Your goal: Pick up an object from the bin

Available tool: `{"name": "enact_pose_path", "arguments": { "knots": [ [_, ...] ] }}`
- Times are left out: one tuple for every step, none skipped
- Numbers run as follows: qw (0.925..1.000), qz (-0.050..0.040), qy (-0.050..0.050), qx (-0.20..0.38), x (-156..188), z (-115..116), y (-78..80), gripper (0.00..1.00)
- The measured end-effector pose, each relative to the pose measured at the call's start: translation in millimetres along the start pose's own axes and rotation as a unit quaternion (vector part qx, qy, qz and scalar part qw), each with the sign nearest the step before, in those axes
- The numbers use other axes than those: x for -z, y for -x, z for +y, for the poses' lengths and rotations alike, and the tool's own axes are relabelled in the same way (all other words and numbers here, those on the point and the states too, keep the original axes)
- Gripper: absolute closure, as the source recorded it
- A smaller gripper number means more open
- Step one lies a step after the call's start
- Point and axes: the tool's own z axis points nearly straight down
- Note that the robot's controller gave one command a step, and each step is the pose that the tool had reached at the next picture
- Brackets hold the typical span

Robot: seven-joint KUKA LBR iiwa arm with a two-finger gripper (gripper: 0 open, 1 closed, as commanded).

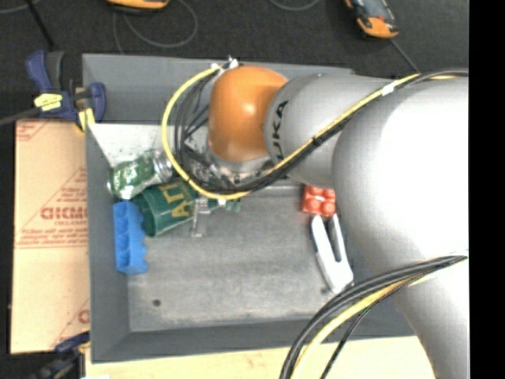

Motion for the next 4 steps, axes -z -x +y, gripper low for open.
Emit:
{"name": "enact_pose_path", "arguments": {
  "knots": [
    [0.9994, -0.0042, 0.001, 0.035, -9.0, 23.4, 15.3, 0.00],
    [0.9992, 0.0025, -0.001, 0.039, -12.5, 31.1, 16.9, 0.00],
    [0.9851, -0.0028, -0.009, 0.172, -12.3, 29.4, 15.9, 0.00],
    [0.9869, 0.0065, -0.004, 0.161, -18.1, 24.6, 10.7, 0.00]
  ]
}}
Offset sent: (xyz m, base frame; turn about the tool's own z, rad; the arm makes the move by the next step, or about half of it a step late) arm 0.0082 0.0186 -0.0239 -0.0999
